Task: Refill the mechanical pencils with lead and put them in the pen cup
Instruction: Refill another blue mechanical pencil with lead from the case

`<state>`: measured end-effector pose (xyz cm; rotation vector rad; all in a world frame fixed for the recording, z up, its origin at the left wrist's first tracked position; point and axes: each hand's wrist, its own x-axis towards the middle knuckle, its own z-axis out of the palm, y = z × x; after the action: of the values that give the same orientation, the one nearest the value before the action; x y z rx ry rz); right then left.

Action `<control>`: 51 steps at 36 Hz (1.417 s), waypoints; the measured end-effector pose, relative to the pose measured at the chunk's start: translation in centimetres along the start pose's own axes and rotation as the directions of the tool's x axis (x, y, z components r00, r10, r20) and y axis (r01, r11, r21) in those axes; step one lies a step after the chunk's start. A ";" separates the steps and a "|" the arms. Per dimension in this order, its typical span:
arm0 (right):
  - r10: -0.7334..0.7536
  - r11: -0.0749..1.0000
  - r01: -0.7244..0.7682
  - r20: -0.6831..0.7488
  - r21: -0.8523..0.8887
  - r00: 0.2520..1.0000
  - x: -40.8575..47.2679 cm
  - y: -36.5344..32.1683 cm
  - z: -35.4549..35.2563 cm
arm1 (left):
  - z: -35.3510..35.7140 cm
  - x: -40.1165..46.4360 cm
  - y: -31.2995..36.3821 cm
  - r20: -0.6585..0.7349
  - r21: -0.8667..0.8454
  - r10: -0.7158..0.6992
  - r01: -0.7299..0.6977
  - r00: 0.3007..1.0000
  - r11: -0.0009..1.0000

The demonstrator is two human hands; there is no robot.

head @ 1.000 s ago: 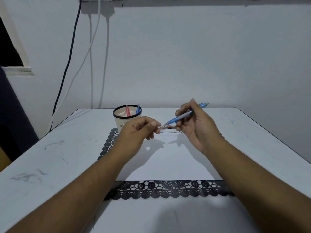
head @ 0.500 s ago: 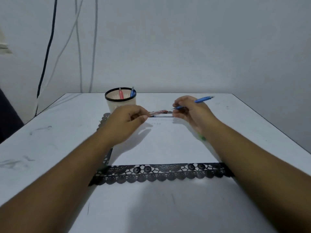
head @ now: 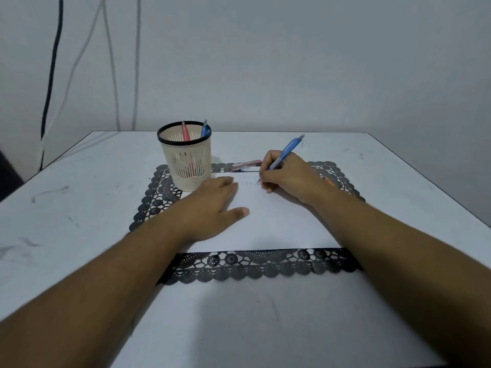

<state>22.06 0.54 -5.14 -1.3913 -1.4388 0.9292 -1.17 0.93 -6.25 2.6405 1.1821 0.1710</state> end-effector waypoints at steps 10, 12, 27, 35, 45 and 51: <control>-0.023 0.995 0.020 -0.022 -0.094 1.000 0.1 0.3 0.1 | 0.7 0.5 -0.2 0.000 0.001 -0.013 0.013 1.000 1.000; -0.022 0.996 0.020 -0.018 -0.087 1.000 0.2 0.3 0.0 | 0.7 0.5 -0.2 0.001 0.008 -0.014 0.013 1.000 1.000; -0.024 0.994 0.021 -0.024 -0.106 0.999 0.5 0.3 0.1 | 0.8 0.5 -0.4 0.018 0.010 -0.018 0.017 1.000 1.000; -0.021 0.990 0.018 -0.019 -0.138 1.000 0.3 0.4 0.0 | 0.9 0.4 -0.3 0.016 0.012 -0.012 0.011 1.000 1.000; -0.023 0.994 0.019 -0.039 -0.112 0.999 0.6 0.6 0.1 | 0.8 0.5 -0.4 0.009 0.001 -0.013 0.013 1.000 1.000; -0.013 0.993 0.010 -0.025 -0.120 1.000 0.7 0.6 0.1 | 0.6 0.4 -0.2 0.020 0.005 -0.015 0.015 1.000 1.000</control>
<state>22.20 1.29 -5.70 -1.4761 -1.5028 0.8259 -0.94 1.20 -6.84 2.6306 1.1975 0.1394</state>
